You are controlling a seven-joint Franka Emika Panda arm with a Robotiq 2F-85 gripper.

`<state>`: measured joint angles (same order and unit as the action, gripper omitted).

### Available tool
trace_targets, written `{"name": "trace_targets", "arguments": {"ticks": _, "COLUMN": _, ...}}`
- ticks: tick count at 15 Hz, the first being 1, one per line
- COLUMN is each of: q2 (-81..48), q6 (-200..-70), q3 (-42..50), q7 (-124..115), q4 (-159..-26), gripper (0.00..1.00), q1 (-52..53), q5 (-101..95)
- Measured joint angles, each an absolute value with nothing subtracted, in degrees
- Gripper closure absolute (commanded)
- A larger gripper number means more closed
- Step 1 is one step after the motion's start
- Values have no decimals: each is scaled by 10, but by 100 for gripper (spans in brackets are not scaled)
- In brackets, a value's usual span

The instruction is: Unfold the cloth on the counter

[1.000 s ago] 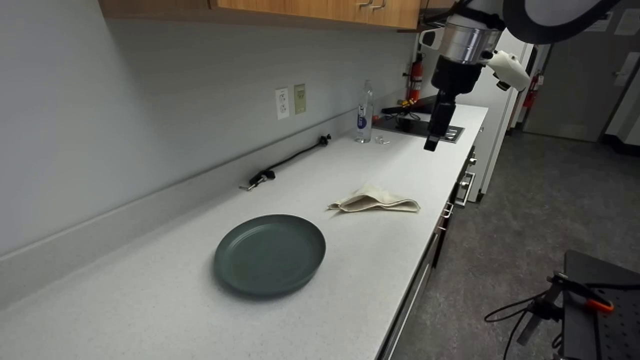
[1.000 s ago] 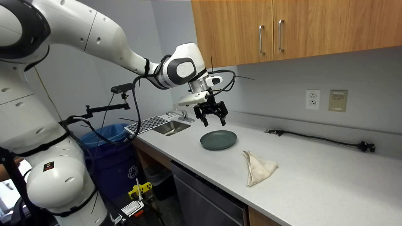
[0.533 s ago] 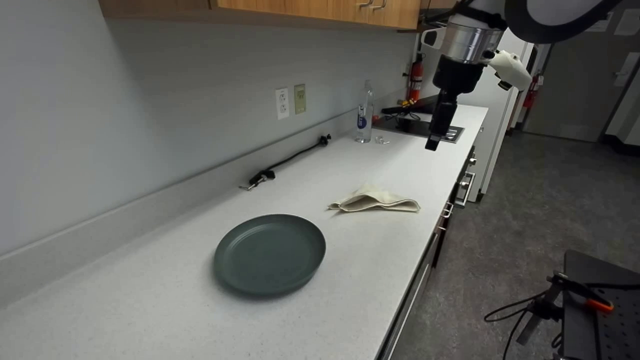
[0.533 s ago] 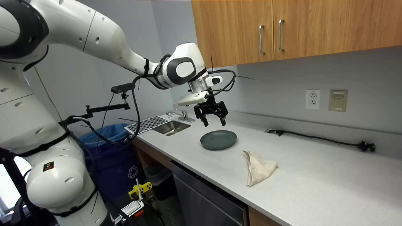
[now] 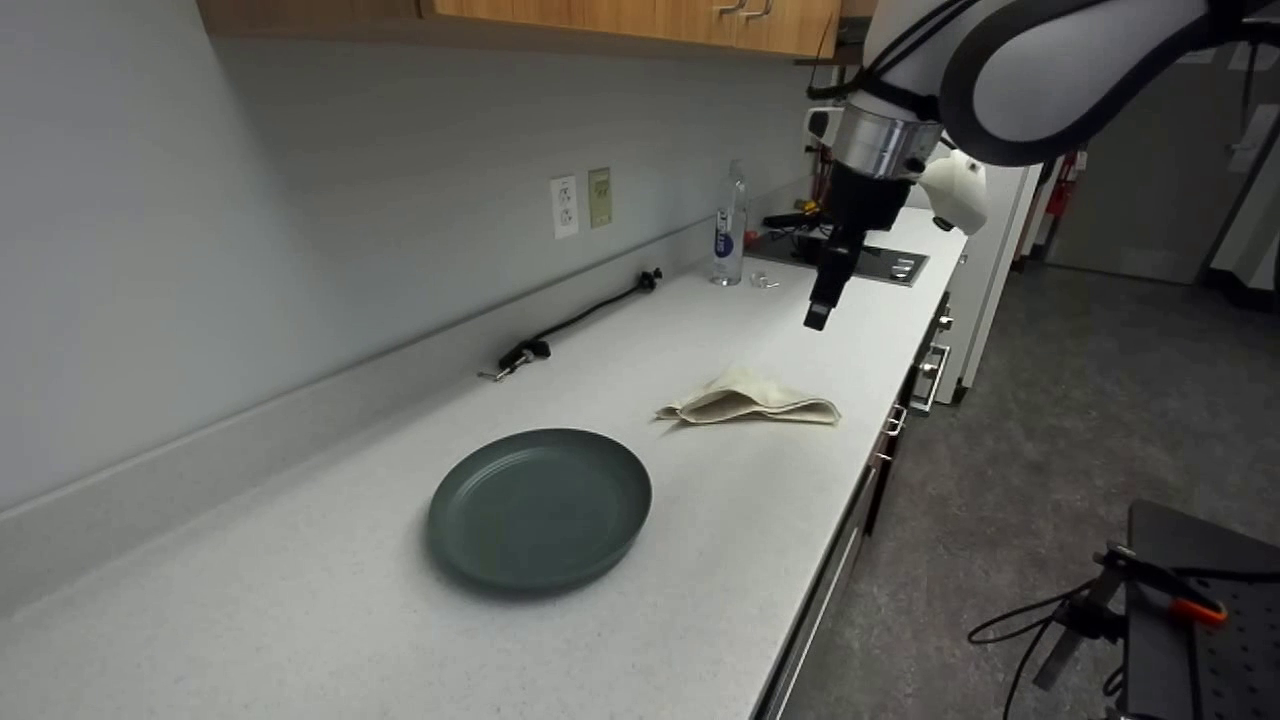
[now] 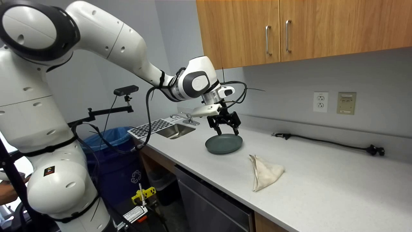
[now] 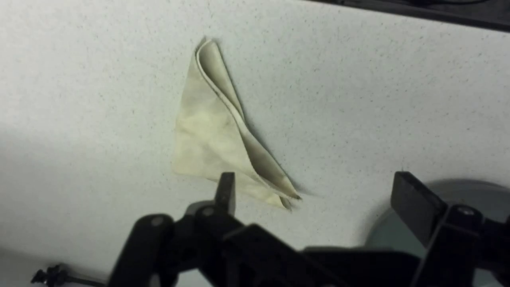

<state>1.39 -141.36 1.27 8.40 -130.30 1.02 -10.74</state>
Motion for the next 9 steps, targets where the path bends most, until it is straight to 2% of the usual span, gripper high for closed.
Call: {"name": "trace_targets", "arguments": {"ticks": 9, "q2": -112, "q6": -1521, "q3": -18, "q7": 171, "q4": -1235, "gripper": 0, "q1": 14, "q5": -135}}
